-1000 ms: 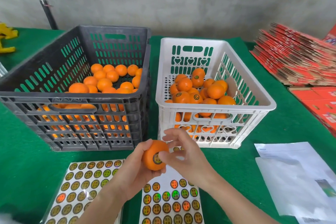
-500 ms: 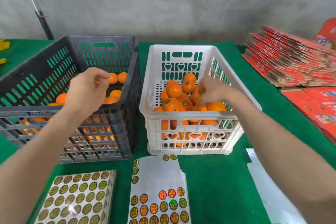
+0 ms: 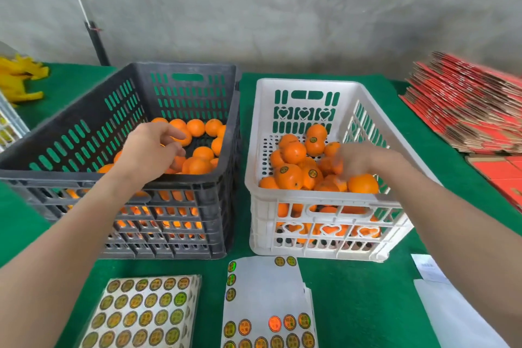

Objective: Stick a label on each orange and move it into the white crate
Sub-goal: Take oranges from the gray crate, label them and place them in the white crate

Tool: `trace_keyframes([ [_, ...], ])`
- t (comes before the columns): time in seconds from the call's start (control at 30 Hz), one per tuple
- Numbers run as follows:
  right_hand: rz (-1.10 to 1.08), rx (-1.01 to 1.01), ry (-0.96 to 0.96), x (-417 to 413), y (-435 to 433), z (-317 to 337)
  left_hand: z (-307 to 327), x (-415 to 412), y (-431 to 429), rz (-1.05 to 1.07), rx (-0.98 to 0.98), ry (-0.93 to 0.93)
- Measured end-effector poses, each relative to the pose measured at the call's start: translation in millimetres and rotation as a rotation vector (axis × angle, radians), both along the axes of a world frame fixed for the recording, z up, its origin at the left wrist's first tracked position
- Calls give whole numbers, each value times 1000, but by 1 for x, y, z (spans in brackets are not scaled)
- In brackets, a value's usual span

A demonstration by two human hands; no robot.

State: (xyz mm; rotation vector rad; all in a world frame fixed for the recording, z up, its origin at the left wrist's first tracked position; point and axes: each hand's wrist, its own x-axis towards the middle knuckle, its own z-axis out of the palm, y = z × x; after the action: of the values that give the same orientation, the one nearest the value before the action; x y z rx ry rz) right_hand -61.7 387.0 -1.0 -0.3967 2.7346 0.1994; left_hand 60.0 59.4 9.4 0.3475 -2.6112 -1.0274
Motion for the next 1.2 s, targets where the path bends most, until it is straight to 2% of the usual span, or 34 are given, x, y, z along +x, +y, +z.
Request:
trace_keyframes([
  [0.1, 56, -723, 466, 15, -49, 33, 7, -1, -18, 28, -77, -19],
  [0.13, 133, -891, 514, 26, -74, 42, 8, 0, -25, 55, -120, -23],
  [0.2, 347, -991, 448, 44, -119, 51, 5, 3, -38, 96, -217, -36],
  [0.27, 515, -853, 296, 51, -162, 50, -1, 6, -45, 124, -212, -30],
  [0.37, 699, -365, 116, 34, -223, 39, -5, 3, -47, 151, -125, 51],
  [0.5, 683, 210, -166, 10, -292, 10, -9, -2, -54, 152, -53, 57],
  [0.57, 648, 333, -276, 4, -317, -3, -10, -2, -58, 166, -14, 71],
  [0.63, 552, 255, -363, 2, -328, -7, -8, -2, -57, 169, 23, 96],
  [0.73, 574, 133, -397, 10, -339, -2, -7, -4, -59, 170, 30, 102],
  [0.83, 651, 156, -361, 16, -338, -1, -10, -6, -62, 180, 24, 65],
  [1.0, 736, 137, -474, 22, -325, 1, -10, -7, -63, 180, 38, 24],
  [1.13, 754, 38, -474, 23, -310, 7, -10, -7, -65, 199, 64, 15],
  [1.2, 692, -124, -465, 17, -293, 15, -11, -6, -64, 205, 88, 49],
])
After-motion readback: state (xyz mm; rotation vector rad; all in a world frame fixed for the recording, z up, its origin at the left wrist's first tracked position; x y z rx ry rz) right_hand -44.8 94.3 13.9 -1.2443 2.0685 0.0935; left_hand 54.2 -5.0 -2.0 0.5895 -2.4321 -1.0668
